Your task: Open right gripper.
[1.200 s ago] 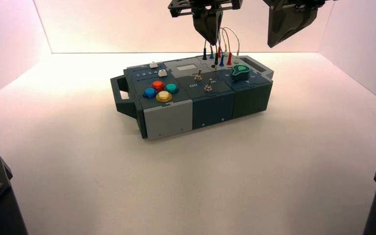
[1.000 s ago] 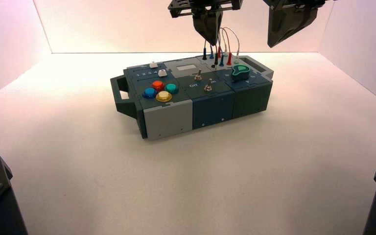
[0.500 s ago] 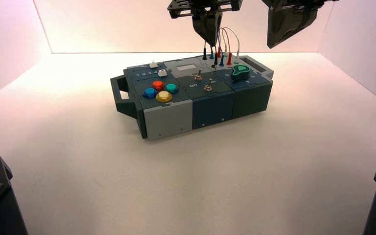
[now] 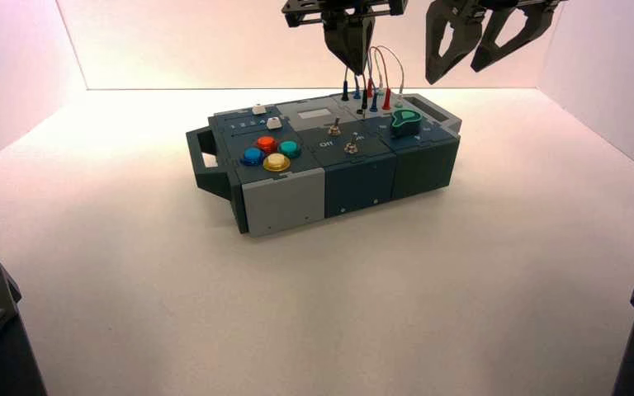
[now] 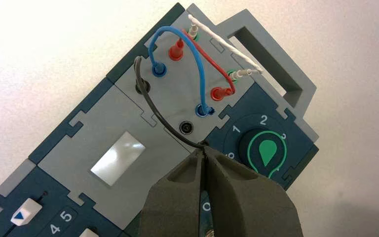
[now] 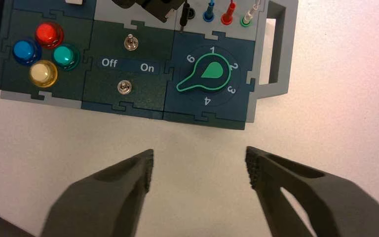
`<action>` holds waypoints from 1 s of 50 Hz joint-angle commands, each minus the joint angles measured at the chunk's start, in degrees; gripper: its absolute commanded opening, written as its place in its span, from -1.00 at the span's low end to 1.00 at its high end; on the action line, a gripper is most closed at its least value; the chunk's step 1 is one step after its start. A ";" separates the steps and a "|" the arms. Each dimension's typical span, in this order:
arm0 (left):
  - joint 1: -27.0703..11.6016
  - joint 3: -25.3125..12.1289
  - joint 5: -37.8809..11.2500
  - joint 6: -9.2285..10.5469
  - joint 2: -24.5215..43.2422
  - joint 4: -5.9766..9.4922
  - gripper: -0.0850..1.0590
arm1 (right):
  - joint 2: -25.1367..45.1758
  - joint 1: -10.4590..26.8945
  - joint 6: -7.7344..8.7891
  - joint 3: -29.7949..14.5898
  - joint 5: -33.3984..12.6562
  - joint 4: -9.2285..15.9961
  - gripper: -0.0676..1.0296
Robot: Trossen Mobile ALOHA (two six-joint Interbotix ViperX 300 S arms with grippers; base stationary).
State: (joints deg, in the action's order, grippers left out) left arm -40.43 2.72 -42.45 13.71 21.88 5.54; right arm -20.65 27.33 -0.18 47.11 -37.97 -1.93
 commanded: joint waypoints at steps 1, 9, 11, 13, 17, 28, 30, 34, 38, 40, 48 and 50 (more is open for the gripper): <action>-0.09 -0.88 0.35 -0.35 -3.43 -0.26 -0.91 | -0.70 -0.09 0.00 -1.49 0.44 0.18 0.93; -0.09 -0.79 0.35 -0.53 -3.43 -0.35 -0.91 | -0.70 -0.09 0.00 -1.49 0.44 0.18 0.93; -0.09 -0.79 0.35 -0.44 -3.43 -0.44 -0.91 | -0.79 -0.18 0.00 -1.49 0.44 0.09 0.93; -0.09 -0.70 0.35 -0.44 -3.43 -0.44 -0.91 | -0.88 -0.18 0.00 -1.49 0.44 0.00 0.93; -0.09 -0.70 0.35 -0.44 -3.43 -0.44 -0.91 | -0.97 -0.09 0.00 -1.49 0.44 -0.09 0.93; -0.09 -0.53 0.35 -0.88 -3.43 -0.44 -0.91 | -0.88 -0.18 0.09 -1.41 0.18 -0.70 0.93; -0.09 -0.53 0.35 -0.97 -3.43 -0.44 -0.91 | -0.79 -0.18 0.09 -1.41 0.09 -0.79 0.93; 0.00 -0.53 0.35 -0.88 -3.52 -0.44 -0.91 | -0.79 -0.18 0.09 -1.41 0.09 -0.79 0.93; -0.09 -0.53 0.44 -0.97 -3.52 -0.44 -0.91 | -0.79 -0.18 0.09 -1.49 0.00 -0.79 0.93; -0.09 -0.53 0.35 -0.97 -3.43 -0.44 -0.91 | -0.88 -0.26 0.09 -1.41 0.00 -0.79 0.93; -0.09 -0.53 0.35 -0.97 -3.16 -0.44 -0.91 | -0.88 -0.44 0.09 -1.41 0.00 -0.79 0.93; -0.09 -0.44 0.35 -0.97 -3.08 -0.44 -0.91 | -0.88 -0.53 0.09 -1.41 0.09 -0.88 0.93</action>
State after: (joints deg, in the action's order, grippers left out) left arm -40.43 2.81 -42.36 12.92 21.62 5.27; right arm -20.65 27.16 -0.09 47.11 -38.14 -2.64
